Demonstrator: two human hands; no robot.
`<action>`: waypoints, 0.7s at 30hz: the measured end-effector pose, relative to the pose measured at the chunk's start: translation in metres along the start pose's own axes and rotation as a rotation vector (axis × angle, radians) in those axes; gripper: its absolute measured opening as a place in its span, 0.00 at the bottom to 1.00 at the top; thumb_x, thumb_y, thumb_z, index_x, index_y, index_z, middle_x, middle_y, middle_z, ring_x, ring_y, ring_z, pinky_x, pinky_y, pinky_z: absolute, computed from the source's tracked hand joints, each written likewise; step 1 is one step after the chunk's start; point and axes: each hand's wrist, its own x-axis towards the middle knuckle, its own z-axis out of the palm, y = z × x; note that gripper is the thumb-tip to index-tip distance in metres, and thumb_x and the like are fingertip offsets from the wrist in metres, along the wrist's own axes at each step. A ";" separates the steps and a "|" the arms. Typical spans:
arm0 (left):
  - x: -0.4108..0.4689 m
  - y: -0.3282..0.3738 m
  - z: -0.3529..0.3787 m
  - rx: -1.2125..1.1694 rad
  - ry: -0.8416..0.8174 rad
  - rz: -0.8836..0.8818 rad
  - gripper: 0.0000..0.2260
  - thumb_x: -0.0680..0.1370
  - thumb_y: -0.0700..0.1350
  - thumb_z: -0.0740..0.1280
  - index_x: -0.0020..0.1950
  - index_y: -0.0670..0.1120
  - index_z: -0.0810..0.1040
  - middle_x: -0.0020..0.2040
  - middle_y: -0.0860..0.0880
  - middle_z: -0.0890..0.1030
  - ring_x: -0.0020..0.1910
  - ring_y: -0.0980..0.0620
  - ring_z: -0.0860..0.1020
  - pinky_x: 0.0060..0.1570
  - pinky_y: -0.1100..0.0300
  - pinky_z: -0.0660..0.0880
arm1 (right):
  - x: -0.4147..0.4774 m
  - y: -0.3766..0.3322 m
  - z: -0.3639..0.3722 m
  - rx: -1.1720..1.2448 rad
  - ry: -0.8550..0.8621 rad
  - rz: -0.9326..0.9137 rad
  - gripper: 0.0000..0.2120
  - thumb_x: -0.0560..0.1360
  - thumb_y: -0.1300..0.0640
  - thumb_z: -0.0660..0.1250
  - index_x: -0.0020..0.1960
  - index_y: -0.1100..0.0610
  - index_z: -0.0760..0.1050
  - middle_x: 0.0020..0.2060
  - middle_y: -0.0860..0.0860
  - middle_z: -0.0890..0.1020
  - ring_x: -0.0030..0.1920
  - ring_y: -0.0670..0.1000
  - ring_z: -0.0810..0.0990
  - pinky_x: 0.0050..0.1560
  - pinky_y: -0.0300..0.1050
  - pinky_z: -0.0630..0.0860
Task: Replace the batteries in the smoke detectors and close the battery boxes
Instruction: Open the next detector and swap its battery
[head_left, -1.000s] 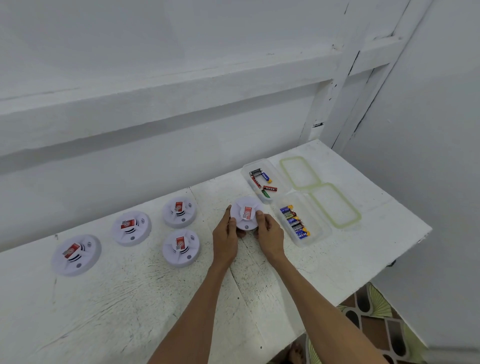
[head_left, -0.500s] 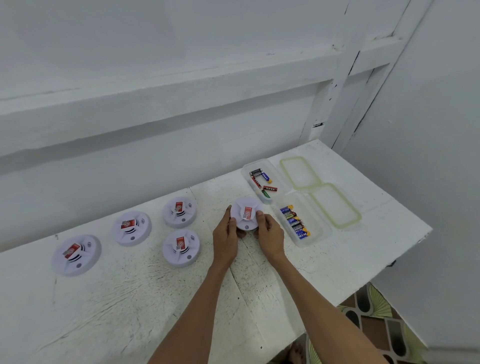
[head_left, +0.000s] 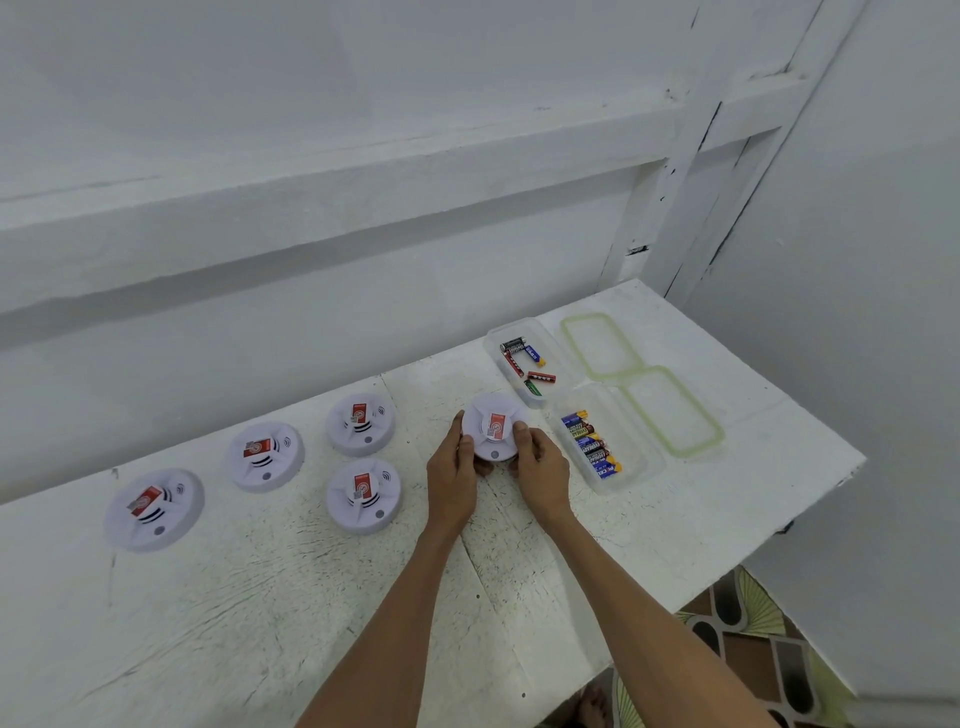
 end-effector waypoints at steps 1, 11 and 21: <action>0.000 0.000 0.000 0.002 -0.001 0.002 0.18 0.88 0.44 0.58 0.78 0.49 0.70 0.63 0.50 0.83 0.51 0.61 0.83 0.46 0.69 0.78 | 0.000 0.000 0.000 -0.002 0.000 0.001 0.22 0.81 0.38 0.55 0.45 0.53 0.78 0.35 0.50 0.82 0.38 0.49 0.81 0.43 0.51 0.78; -0.001 0.001 0.000 0.025 -0.005 -0.008 0.19 0.88 0.45 0.58 0.79 0.50 0.70 0.64 0.47 0.83 0.56 0.47 0.84 0.50 0.63 0.81 | -0.001 -0.002 -0.002 0.006 -0.011 0.007 0.23 0.81 0.36 0.55 0.45 0.53 0.77 0.35 0.51 0.82 0.38 0.49 0.80 0.42 0.48 0.76; -0.001 0.002 0.000 0.025 -0.026 -0.019 0.17 0.88 0.45 0.57 0.75 0.58 0.71 0.60 0.49 0.85 0.50 0.47 0.84 0.48 0.62 0.82 | -0.006 -0.009 -0.006 0.031 -0.023 0.036 0.21 0.81 0.39 0.57 0.45 0.53 0.78 0.34 0.49 0.81 0.33 0.42 0.76 0.36 0.37 0.69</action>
